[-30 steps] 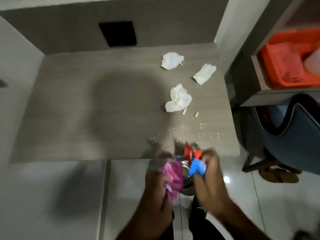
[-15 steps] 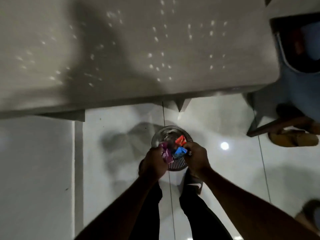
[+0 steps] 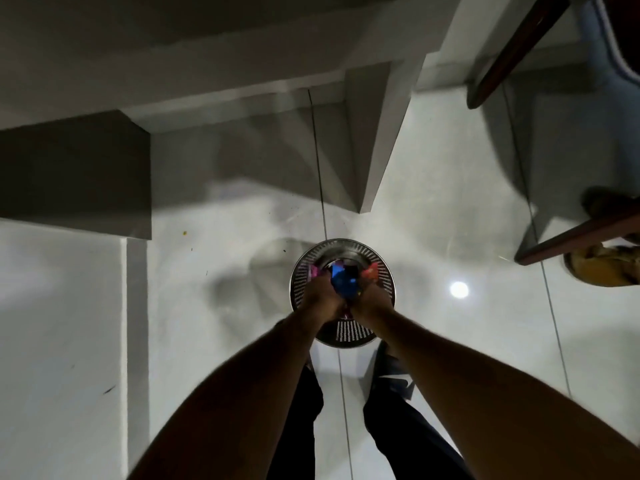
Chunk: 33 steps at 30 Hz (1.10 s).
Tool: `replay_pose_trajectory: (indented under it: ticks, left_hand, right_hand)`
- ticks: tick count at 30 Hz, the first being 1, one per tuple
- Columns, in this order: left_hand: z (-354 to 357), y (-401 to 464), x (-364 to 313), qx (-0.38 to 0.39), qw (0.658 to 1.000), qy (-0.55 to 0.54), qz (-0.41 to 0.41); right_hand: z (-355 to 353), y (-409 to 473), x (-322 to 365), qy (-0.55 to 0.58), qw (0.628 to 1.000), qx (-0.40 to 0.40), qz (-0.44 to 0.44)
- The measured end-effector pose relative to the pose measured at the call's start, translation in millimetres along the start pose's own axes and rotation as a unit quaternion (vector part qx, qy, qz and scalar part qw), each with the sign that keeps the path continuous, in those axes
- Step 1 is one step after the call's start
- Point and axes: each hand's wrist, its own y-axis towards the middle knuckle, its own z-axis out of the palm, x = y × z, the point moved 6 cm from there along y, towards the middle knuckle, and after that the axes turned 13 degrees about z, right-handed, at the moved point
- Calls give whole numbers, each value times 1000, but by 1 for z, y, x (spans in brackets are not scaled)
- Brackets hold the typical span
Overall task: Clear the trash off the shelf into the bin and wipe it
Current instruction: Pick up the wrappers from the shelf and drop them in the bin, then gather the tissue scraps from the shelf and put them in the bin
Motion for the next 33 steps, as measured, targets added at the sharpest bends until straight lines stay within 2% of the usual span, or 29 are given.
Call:
replay_pose_trajectory:
  ticks: [3, 6, 11, 14, 18, 21, 25, 27, 29, 31, 33]
  left_hand:
    - [-13, -13, -15, 18, 998, 43, 33]
    - [-50, -49, -42, -4, 993, 74, 89]
    - [-145, -163, -119, -33, 966, 139, 217]
    - [-209, -238, -181, -71, 925, 166, 335]
    - [-287, -315, -252, -121, 844, 195, 485]
    - [-338, -327, -285, -174, 812, 211, 516]
    - [-426, -298, -333, -291, 767, 264, 508]
    - [-462, -267, -354, -279, 769, 320, 478]
    - [-484, -229, -364, -216, 793, 398, 408]
    - [-494, -195, -363, -122, 807, 456, 354]
    - [-496, -171, -361, -55, 797, 485, 357]
  right_hand:
    - [-12, -15, 1, 1, 1000, -15, -4]
    - [-42, -58, 10, -8, 997, -59, -51]
    - [-119, -200, 40, 79, 974, -131, -167]
    - [-165, -294, 69, 88, 947, -197, -238]
    - [-229, -407, 126, 68, 894, -286, -338]
    - [-281, -459, 178, 71, 840, -363, -398]
    - [-354, -491, 266, 80, 780, -425, -453]
    - [-386, -481, 309, 76, 788, -436, -429]
    - [-406, -452, 347, 39, 824, -418, -381]
    - [-415, -417, 376, -24, 866, -377, -326]
    - [-418, -385, 397, -94, 891, -329, -297]
